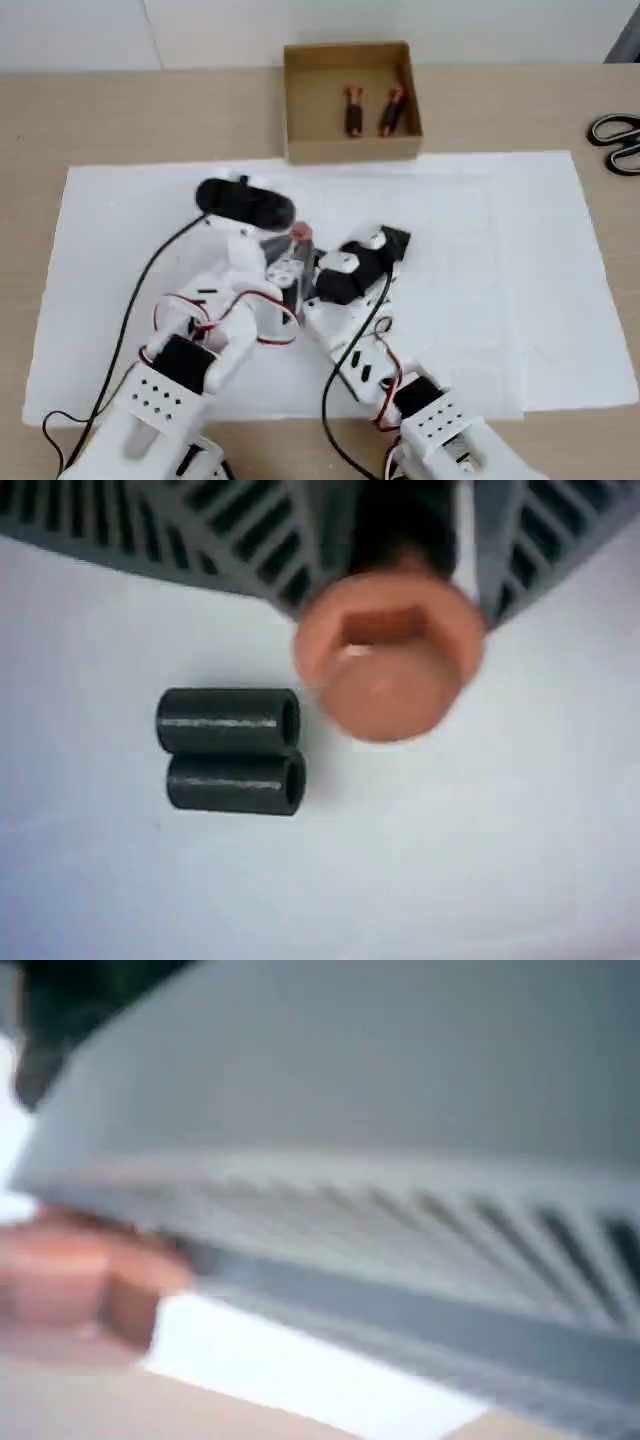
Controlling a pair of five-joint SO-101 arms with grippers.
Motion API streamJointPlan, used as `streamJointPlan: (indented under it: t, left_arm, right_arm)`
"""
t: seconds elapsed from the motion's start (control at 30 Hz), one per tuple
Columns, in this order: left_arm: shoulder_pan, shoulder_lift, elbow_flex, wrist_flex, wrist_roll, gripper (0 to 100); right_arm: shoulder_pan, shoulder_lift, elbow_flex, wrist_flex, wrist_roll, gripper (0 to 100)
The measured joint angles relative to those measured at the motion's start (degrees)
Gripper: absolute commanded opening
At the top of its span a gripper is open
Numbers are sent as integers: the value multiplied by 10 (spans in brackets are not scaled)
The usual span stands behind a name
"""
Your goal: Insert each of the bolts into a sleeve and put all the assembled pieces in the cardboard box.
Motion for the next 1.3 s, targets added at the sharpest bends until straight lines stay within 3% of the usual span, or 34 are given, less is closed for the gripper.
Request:
streamJointPlan:
  t: [0.3, 0.47, 0.73, 0.87, 0.97, 1.1, 1.23, 1.3]
  left_arm:
    - [-3, -4, 2, 20, -3, 220]
    - [-40, -66, -30, 62, -4, 220]
    - [-235, -180, -57, 127, -2, 221]
    - [-368, -224, -57, 150, -2, 221]
    - [-425, -258, -57, 175, -25, 221]
    - [-464, -316, -58, 225, -91, 221]
    - [-473, -396, -58, 302, -105, 221]
    - [-473, -439, -58, 330, -108, 221]
  right_arm:
    - [0, 0, -1, 0, 1, 4]
    - [0, 0, -1, 0, 1, 4]
    - [0, 0, -1, 0, 1, 4]
    - [31, 0, -1, 0, 1, 4]
    - [58, 0, -2, 9, 1, 4]
    - [74, 0, -56, 149, 21, 4]
    - [109, 1, -208, 345, 29, 4]
    - [122, 15, -291, 392, 38, 4]
